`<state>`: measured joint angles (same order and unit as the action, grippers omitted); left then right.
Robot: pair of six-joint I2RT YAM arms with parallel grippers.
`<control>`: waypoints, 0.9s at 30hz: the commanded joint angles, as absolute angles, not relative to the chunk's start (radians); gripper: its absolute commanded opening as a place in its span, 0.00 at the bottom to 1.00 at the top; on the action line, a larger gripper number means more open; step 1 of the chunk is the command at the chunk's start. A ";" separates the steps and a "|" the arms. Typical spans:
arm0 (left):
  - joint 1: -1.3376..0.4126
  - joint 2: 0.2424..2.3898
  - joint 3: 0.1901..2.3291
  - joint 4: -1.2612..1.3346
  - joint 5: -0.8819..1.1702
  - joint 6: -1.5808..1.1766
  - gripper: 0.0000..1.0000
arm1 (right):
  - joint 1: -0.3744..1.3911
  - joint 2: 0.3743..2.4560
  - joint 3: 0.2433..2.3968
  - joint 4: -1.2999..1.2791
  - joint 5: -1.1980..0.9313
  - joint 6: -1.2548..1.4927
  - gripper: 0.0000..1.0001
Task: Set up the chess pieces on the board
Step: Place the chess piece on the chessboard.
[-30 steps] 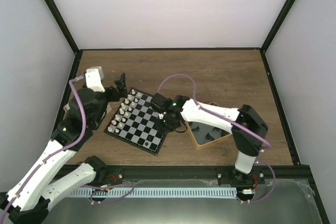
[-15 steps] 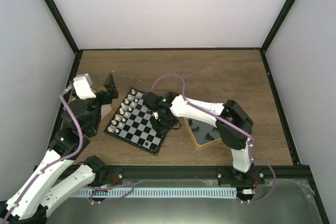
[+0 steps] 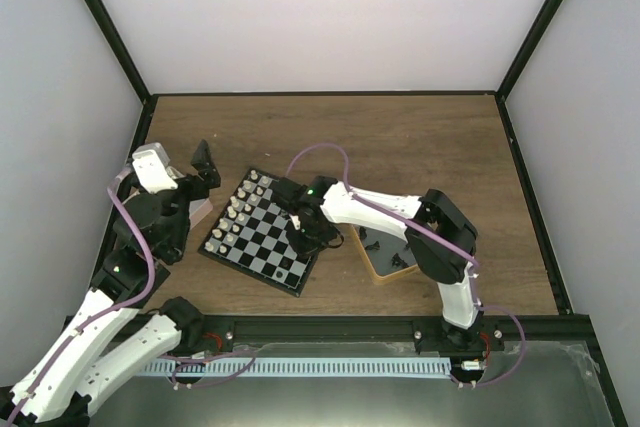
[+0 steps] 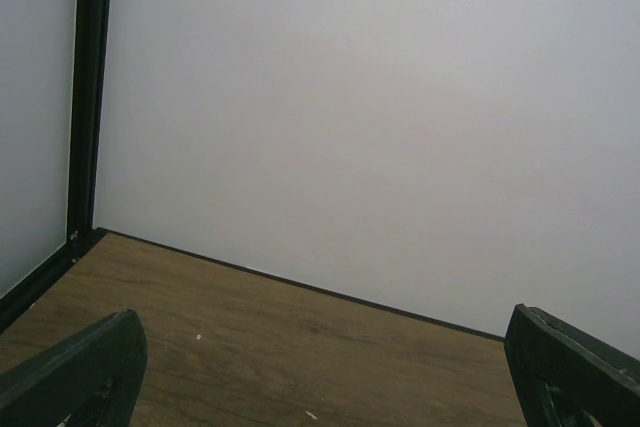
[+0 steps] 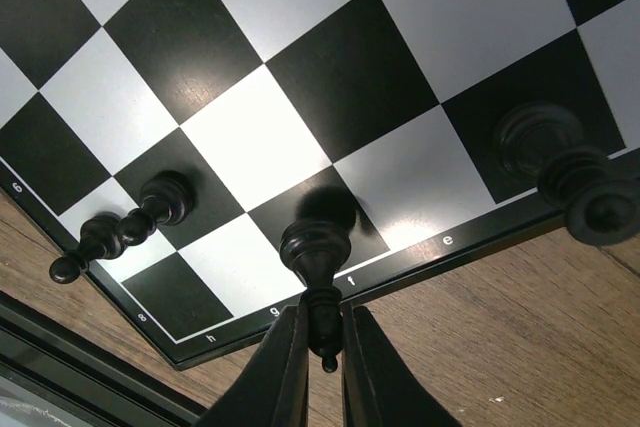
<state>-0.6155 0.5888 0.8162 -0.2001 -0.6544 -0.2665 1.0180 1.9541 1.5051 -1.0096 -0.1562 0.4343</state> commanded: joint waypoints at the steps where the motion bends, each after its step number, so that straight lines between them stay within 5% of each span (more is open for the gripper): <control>1: -0.614 0.588 0.811 -0.187 -0.673 -0.277 1.00 | 1.025 1.960 1.532 -1.023 -0.144 0.432 0.10; 11: -0.613 0.583 0.803 -0.190 -0.670 -0.276 1.00 | 1.029 1.957 1.551 -1.006 -0.150 0.448 0.30; 19: -0.613 0.583 0.802 -0.189 -0.670 -0.277 1.00 | 1.029 1.954 1.534 -0.978 -0.149 0.465 0.30; 27: -0.614 0.582 0.800 -0.191 -0.673 -0.278 1.00 | 1.029 1.965 1.517 -0.959 -0.149 0.467 0.19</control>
